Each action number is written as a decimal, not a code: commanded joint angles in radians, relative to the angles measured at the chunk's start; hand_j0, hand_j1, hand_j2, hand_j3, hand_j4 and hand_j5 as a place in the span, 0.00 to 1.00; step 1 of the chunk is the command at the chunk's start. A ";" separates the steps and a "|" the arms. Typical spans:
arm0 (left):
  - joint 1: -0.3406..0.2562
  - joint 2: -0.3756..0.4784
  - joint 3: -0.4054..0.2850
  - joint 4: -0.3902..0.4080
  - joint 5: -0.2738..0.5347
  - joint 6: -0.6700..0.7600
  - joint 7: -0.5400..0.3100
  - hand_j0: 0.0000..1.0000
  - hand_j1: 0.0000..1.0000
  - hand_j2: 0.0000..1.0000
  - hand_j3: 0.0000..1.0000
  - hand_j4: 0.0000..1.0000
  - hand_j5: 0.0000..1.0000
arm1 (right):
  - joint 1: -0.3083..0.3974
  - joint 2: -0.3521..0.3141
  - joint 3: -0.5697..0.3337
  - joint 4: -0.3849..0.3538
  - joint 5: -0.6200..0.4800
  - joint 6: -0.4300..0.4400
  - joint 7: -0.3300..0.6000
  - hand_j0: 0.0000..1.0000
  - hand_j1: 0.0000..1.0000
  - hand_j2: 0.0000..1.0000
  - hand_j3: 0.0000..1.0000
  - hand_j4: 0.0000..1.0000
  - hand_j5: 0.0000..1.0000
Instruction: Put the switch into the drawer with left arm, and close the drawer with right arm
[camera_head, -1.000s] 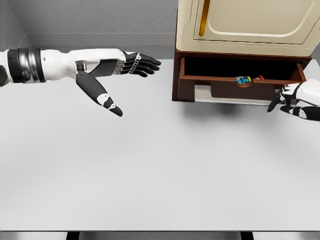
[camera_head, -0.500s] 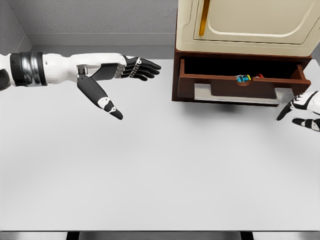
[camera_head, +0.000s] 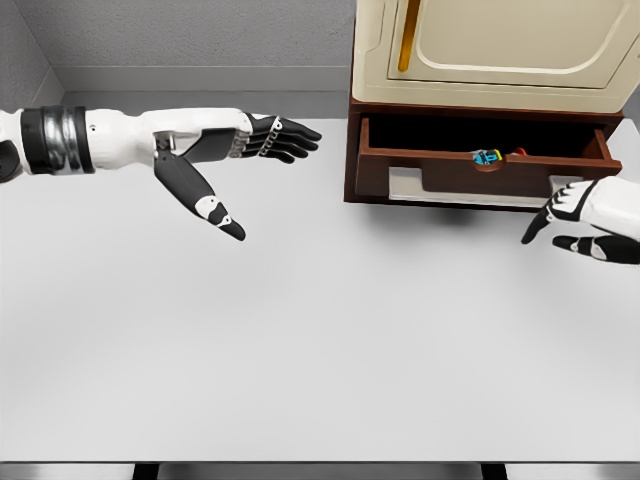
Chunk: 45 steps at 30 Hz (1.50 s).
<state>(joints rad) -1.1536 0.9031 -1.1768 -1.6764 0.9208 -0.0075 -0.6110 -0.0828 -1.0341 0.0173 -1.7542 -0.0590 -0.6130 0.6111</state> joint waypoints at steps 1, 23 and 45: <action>-0.001 -0.001 0.000 0.000 0.006 0.000 0.000 1.00 1.00 1.00 1.00 1.00 1.00 | -0.005 0.012 0.079 0.004 0.002 0.002 0.000 0.55 0.55 0.55 0.55 0.55 0.55; 0.015 -0.003 0.000 0.007 -0.010 -0.002 0.000 1.00 1.00 1.00 1.00 1.00 1.00 | -0.224 0.081 0.303 0.122 0.053 0.002 0.000 0.56 0.56 0.56 0.56 0.56 0.56; 0.029 -0.016 0.002 0.043 -0.028 -0.003 0.000 1.00 1.00 1.00 1.00 1.00 1.00 | -0.319 0.117 0.317 0.305 0.051 0.002 0.000 0.59 0.59 0.59 0.59 0.59 0.59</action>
<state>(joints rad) -1.1244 0.8881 -1.1767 -1.6396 0.8932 -0.0109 -0.6110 -0.4111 -0.9165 0.3363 -1.4600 0.0117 -0.6252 0.6221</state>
